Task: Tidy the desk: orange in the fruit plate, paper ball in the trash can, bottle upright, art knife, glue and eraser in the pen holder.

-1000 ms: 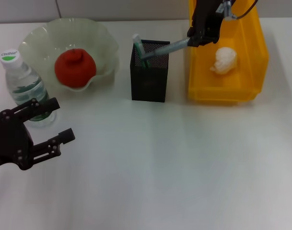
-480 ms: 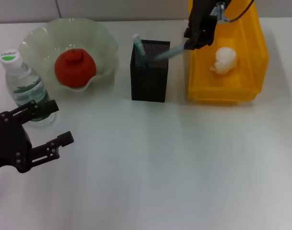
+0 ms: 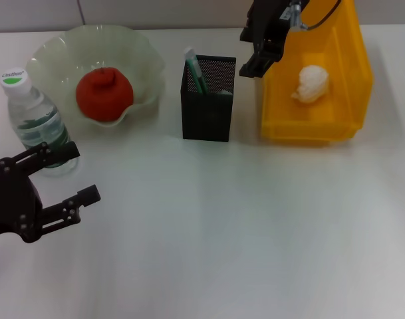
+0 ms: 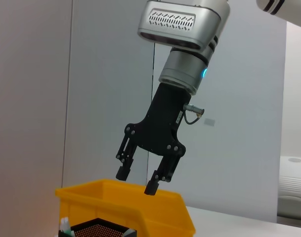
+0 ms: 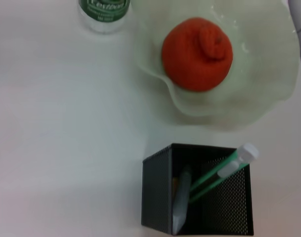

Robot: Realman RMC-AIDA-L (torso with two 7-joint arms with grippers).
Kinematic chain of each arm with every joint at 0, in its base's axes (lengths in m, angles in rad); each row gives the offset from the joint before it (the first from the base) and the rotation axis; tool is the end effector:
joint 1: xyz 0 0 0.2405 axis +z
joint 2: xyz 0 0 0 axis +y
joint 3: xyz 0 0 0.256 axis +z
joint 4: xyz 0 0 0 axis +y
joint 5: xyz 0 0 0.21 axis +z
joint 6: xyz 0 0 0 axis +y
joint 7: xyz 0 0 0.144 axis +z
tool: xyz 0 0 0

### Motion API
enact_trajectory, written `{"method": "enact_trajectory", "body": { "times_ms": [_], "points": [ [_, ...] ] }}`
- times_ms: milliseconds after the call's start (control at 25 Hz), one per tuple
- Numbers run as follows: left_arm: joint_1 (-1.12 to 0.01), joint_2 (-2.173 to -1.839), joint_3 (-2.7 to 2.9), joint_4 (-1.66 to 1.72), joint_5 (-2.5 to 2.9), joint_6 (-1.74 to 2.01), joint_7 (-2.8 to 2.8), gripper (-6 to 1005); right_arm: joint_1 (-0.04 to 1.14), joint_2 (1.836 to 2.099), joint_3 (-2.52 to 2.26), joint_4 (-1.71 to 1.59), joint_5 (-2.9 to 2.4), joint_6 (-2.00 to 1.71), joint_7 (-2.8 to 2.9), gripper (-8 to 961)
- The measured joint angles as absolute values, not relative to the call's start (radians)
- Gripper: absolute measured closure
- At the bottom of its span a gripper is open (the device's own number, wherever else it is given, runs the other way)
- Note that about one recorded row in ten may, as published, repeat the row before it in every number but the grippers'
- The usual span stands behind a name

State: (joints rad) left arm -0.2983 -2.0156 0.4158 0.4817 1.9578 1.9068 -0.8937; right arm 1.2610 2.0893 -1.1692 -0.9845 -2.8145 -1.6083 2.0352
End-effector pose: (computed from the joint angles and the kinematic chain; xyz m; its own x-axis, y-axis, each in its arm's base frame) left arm -0.3186 0.2310 0.0369 0.7048 0.0654 0.7064 0.3612 -0.8901 -0.2779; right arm 0.0265 0.4289 -0.0034 0.8575 0.0075 0.5144 0.1480 -0.9612 -0.2327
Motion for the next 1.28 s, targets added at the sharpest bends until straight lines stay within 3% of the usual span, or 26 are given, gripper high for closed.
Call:
{"method": "enact_trajectory", "body": {
  "times_ms": [200, 320, 600, 640, 840, 1040, 1280],
  "points": [
    [-0.297, -2.016, 0.418, 0.482, 1.961, 1.907, -0.892, 230, 1.183, 2.086, -1.167, -1.066, -2.721, -1.594, 2.040, 366],
    [-0.297, -2.017, 0.419, 0.482, 1.962, 1.907, -0.891, 230, 1.102, 2.083, -1.160, -1.128, -2.610, -1.583, 2.039, 367],
    [-0.302, -2.023, 0.441, 0.481, 1.962, 1.909, -0.898, 230, 0.821, 2.079, -1.156, -1.211, -2.220, -1.519, 1.935, 366],
    [-0.305, -2.026, 0.449, 0.481, 1.962, 1.911, -0.904, 230, 0.744, 2.079, -1.154, -1.199, -2.117, -1.519, 1.879, 366],
    [-0.307, -2.032, 0.463, 0.480, 1.962, 1.911, -0.904, 230, 0.573, 2.080, -1.143, -1.065, -1.837, -1.529, 1.622, 364],
    [-0.307, -2.033, 0.473, 0.471, 1.964, 1.909, -0.905, 230, 0.493, 2.078, -1.126, -0.858, -1.626, -1.548, 1.385, 362],
    [-0.310, -2.032, 0.493, 0.465, 1.968, 1.903, -0.906, 231, 0.490, 2.078, -1.094, -0.575, -1.584, -1.583, 1.200, 359]
  ]
}}
